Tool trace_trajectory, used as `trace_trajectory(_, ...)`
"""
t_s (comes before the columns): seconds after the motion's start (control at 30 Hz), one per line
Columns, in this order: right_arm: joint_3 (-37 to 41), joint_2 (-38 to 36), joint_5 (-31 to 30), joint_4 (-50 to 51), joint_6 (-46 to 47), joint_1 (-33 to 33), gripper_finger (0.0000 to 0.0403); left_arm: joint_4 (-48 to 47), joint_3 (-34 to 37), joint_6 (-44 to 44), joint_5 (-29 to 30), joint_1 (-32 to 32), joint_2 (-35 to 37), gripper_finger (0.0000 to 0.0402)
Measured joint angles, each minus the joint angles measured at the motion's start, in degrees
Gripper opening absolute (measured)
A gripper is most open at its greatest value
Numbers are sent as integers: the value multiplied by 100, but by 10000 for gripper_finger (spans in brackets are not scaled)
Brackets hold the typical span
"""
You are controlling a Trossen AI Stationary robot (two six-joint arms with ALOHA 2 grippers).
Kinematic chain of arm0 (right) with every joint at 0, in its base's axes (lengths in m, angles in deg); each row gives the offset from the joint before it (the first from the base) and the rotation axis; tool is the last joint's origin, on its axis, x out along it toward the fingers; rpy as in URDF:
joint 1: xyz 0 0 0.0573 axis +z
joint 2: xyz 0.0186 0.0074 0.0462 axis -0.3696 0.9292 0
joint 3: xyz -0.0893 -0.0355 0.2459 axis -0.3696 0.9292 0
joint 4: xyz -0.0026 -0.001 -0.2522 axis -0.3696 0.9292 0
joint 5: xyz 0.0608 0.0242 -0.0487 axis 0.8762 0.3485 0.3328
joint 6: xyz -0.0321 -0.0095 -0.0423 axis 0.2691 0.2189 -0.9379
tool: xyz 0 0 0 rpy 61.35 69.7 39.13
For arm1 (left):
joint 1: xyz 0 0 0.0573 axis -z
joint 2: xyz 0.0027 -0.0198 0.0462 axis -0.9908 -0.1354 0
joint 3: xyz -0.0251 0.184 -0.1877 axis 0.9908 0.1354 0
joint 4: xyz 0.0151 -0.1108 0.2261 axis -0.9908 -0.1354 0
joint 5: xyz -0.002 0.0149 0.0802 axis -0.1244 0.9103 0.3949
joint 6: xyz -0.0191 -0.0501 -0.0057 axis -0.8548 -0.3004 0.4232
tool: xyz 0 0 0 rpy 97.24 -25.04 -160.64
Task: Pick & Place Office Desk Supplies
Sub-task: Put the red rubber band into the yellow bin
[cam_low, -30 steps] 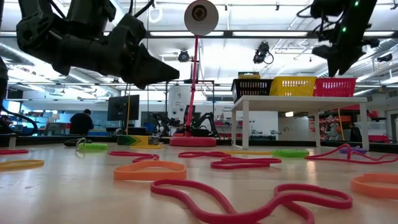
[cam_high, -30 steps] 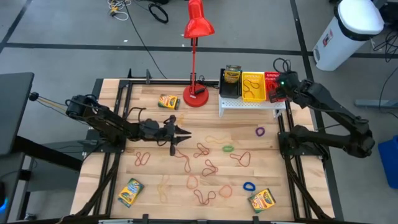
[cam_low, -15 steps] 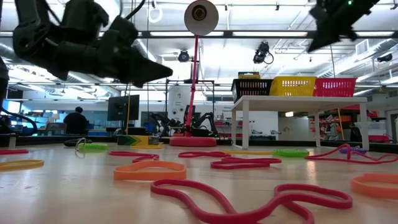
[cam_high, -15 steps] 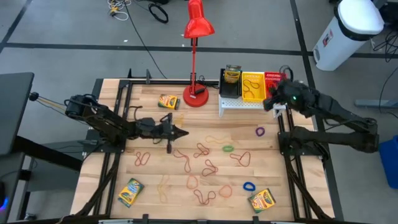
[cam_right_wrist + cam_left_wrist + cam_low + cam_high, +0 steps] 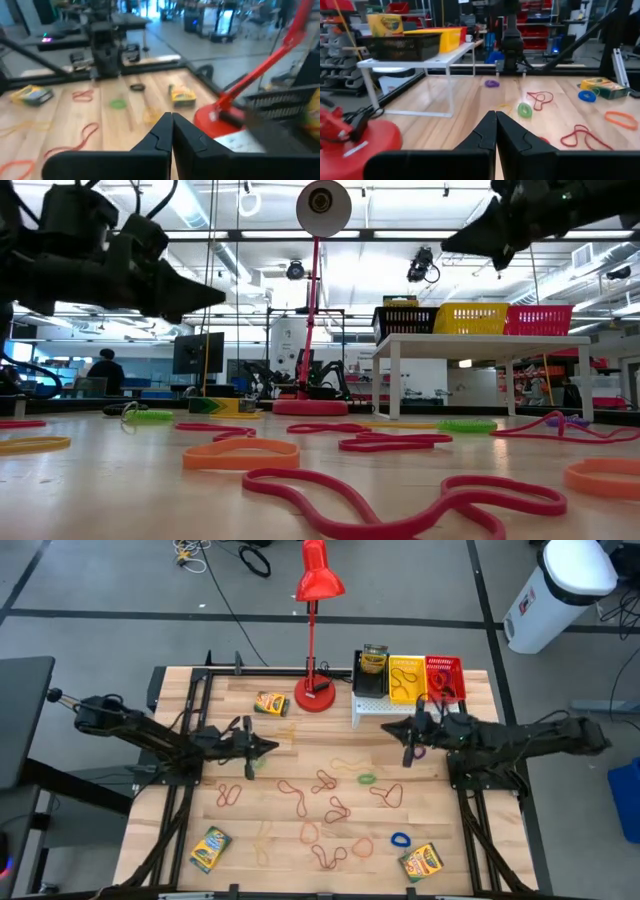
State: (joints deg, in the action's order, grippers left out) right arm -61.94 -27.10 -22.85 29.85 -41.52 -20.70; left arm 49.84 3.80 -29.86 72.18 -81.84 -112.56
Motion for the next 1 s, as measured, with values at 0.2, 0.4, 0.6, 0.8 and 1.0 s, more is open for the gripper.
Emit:
trace_trajectory(0.2,-280,865,-1125,562,292,923,7,-447,45,-53,50,0,401,7)
trace_trajectory(0.4,-1162,2424,-1534,1825,1273,1678,13,-432,45,-29,87,0,515,8)
trace_trajectory(0.6,-2101,3740,-922,3554,2306,1996,76,-558,47,-42,80,0,510,12)
trace_trajectory(0.8,-2537,4450,-233,4861,3400,2156,166,-550,47,-44,77,0,510,13)
trace_trajectory(1.0,-2216,4615,374,4588,3796,2149,227,-556,47,-44,80,0,506,13)
